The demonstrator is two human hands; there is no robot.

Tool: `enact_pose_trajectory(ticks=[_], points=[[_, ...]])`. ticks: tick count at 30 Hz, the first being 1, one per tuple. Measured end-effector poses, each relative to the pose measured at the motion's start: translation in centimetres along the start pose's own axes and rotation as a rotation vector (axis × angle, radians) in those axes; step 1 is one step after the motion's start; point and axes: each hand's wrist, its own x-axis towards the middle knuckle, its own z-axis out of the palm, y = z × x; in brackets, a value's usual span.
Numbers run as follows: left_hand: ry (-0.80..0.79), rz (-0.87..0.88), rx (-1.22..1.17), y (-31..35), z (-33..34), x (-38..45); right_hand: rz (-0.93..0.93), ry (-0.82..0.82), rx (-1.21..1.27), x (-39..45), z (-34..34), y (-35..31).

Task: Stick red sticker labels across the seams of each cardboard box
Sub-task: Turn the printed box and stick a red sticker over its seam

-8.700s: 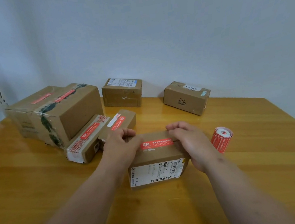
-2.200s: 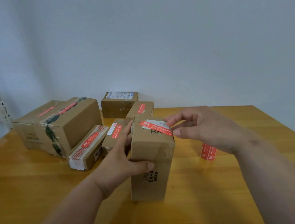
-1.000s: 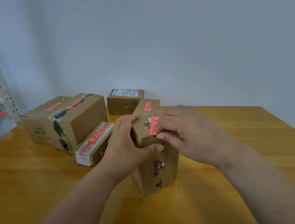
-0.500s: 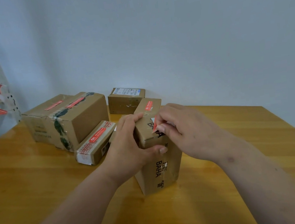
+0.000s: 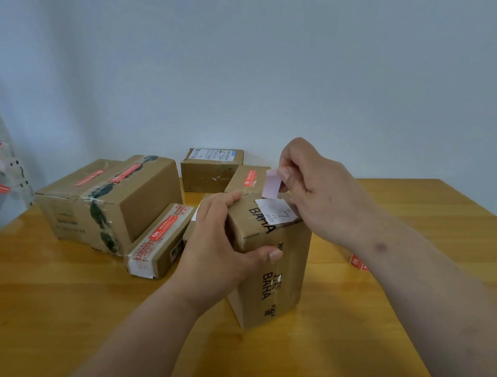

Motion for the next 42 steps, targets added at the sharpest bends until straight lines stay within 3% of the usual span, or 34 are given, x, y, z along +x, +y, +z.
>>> enact_pose_trajectory(ticks=[13, 18, 20, 24, 26, 30, 35, 38, 42], points=[[-0.007, -0.034, 0.009, 0.1, 0.1, 0.2, 0.104, 0.129, 0.067, 1.8, -0.4, -0.6], [0.064, -0.109, -0.014, -0.2, -0.2, 0.2, 0.344, 0.272, 0.359, 1.6, -0.3, 0.2], [0.124, -0.206, -0.136, -0.6, -0.3, 0.3, 0.452, 0.354, 0.512, 1.0, -0.1, 0.5], [0.202, -0.517, -0.651, -0.6, -0.1, 0.3, 0.535, 0.486, 0.660, 0.4, 0.5, 0.9], [0.176, -0.622, -0.718, -0.5, 0.4, 0.0, 0.560, 0.486, 0.668, 0.1, 1.0, 1.0], [0.113, -0.687, -0.583, -1.1, 2.0, -1.7, 0.653, 0.451, 0.711, -0.7, 2.7, 1.8], [0.093, -0.775, -0.147, -2.8, 2.5, -2.4, 0.745, 0.352, 0.714, -1.8, 4.2, 2.7], [0.052, -0.797, -0.078, -3.5, 2.3, -3.1, 0.743, 0.313, 0.666, -2.1, 4.3, 2.9], [0.199, -0.639, 0.183, -2.0, 1.6, -2.7, 0.664, 0.256, 0.521, -2.4, 4.3, 2.9]])
